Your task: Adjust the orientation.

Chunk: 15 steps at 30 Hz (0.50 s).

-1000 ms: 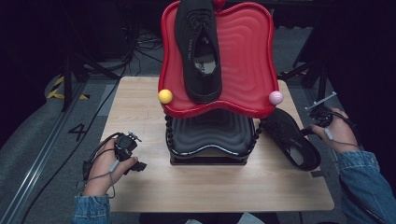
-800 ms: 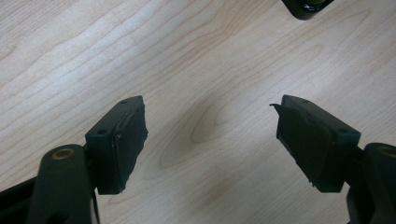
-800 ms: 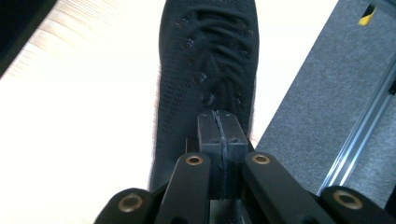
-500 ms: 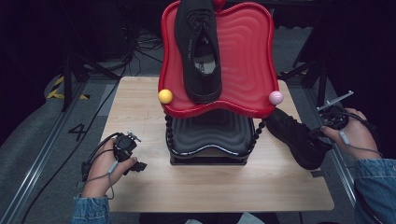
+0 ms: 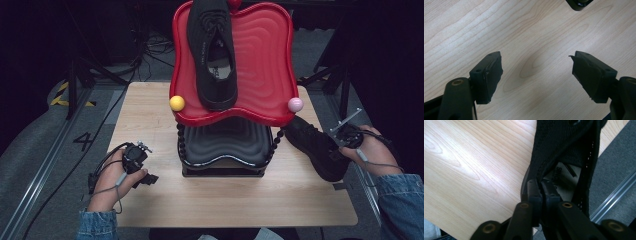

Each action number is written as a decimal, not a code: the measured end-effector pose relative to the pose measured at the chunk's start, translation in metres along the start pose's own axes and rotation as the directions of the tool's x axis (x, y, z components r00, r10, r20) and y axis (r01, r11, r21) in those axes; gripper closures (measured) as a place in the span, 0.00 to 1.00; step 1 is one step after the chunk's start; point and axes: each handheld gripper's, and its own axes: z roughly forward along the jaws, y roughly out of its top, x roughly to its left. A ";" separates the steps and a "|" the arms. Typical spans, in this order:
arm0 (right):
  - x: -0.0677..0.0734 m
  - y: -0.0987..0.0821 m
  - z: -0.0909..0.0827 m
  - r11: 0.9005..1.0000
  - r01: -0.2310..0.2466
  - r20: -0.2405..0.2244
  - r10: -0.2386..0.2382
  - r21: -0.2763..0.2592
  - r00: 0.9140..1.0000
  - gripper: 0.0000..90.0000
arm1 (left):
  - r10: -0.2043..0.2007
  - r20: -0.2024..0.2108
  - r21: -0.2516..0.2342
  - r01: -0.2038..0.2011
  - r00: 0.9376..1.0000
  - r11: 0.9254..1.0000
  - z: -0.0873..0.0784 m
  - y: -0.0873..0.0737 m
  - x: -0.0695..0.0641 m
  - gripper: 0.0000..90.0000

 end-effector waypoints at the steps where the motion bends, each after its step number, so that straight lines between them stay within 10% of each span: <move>1: 0.002 0.001 0.000 1.000 0.009 0.009 -0.009 0.011 1.000 0.98 | 0.002 -0.003 0.004 -0.002 1.000 1.000 0.000 0.000 0.000 0.28; 15: 0.059 0.023 -0.001 0.990 0.136 -0.132 -0.140 -0.036 0.981 0.97 | -0.003 0.007 0.004 0.003 1.000 1.000 0.001 -0.003 0.001 0.28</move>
